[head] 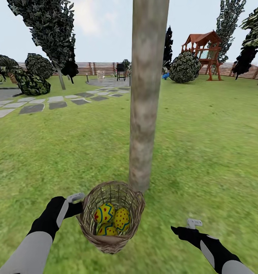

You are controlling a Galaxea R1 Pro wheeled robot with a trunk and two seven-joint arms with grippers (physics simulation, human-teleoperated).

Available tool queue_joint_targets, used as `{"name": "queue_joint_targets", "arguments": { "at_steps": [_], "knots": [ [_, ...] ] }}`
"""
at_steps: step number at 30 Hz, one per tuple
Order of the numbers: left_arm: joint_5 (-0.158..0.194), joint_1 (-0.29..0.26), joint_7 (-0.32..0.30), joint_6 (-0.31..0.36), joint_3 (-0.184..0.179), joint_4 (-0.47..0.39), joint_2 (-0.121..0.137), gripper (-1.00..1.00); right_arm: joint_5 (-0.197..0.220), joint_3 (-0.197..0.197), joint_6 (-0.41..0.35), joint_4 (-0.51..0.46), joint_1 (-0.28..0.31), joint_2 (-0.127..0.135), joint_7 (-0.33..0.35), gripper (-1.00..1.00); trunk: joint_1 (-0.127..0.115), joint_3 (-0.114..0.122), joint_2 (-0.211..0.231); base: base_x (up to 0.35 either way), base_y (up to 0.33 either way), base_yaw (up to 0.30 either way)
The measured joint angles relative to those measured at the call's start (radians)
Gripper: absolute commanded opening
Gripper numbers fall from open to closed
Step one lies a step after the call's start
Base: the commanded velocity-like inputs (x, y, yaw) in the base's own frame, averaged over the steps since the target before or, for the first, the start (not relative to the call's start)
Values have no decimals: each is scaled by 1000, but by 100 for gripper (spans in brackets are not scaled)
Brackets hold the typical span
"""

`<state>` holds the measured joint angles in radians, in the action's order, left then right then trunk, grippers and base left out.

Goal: Take the three Easter eggs out of the wicker basket on the lawn in the garden, then place them on the lawn next to a single tree (choose any tree) so that all three eggs are next to the same tree and none are left in the basket.

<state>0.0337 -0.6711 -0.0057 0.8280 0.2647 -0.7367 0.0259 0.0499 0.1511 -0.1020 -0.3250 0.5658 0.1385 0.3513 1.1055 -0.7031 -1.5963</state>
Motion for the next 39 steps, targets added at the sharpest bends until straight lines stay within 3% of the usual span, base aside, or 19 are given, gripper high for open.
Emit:
{"name": "queue_joint_targets", "arguments": {
  "at_steps": [39],
  "knots": [
    [1, 0, 4, 0, -1, 3, 0, -100, 1, -1, 7, -3, 0, 0, 2, 100, 150, -122, -273, 0, 0, 0]
  ]
}}
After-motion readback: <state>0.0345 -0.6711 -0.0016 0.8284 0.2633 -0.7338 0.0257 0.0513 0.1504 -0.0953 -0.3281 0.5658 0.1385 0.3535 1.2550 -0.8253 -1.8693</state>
